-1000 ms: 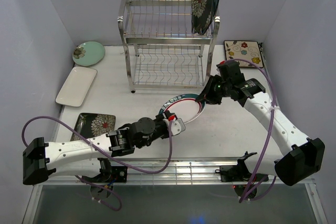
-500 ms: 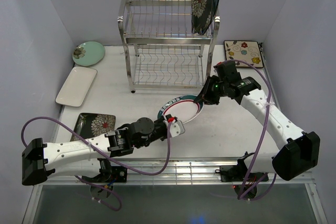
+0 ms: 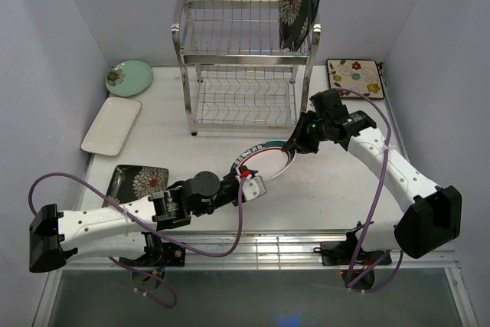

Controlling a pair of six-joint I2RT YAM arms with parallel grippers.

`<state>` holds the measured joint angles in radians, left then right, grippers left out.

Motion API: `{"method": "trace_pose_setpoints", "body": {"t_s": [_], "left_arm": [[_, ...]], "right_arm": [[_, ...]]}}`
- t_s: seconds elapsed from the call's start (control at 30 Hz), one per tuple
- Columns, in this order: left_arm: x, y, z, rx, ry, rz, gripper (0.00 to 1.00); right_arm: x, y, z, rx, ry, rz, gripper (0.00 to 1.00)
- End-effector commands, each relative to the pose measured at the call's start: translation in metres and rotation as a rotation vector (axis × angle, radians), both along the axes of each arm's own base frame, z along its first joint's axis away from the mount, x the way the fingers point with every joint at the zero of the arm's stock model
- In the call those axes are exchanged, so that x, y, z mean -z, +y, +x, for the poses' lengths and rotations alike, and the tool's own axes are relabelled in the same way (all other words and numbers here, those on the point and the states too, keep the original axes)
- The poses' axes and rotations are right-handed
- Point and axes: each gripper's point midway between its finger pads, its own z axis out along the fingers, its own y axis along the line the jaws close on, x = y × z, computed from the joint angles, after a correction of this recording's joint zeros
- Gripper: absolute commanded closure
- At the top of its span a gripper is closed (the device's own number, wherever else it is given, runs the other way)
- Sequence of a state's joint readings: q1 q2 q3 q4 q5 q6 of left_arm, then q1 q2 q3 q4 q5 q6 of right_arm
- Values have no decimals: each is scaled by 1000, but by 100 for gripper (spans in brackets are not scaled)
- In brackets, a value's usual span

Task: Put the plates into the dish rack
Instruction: Pick up the plate at the center of the board.

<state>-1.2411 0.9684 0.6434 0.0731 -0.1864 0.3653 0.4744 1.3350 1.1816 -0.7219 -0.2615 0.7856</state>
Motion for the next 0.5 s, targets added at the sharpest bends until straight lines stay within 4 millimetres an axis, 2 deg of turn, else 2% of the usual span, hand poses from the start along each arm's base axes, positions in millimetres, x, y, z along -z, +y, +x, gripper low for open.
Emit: {"method": "trace_pose_setpoints", "body": {"t_s": [0.0,0.27,0.4,0.43,0.47], "left_arm": [[-31,0,-1,3,-24,-106,54],[-25,-5,-2,16,-18,-81,62],[-21,-7,-2,19,-11,-63,84],[-19,-8,-1,17,-7,-53,96],[-19,-8,-1,17,-5,-52,100]], "right_arm": [[1,-1,5,-12,-36,-22,92],[0,-2,5,-6,-38,-17,92],[-1,-2,5,-4,-44,-17,92],[-1,-2,5,-2,-43,-17,92],[-2,-2,5,-1,-47,-17,92]]}}
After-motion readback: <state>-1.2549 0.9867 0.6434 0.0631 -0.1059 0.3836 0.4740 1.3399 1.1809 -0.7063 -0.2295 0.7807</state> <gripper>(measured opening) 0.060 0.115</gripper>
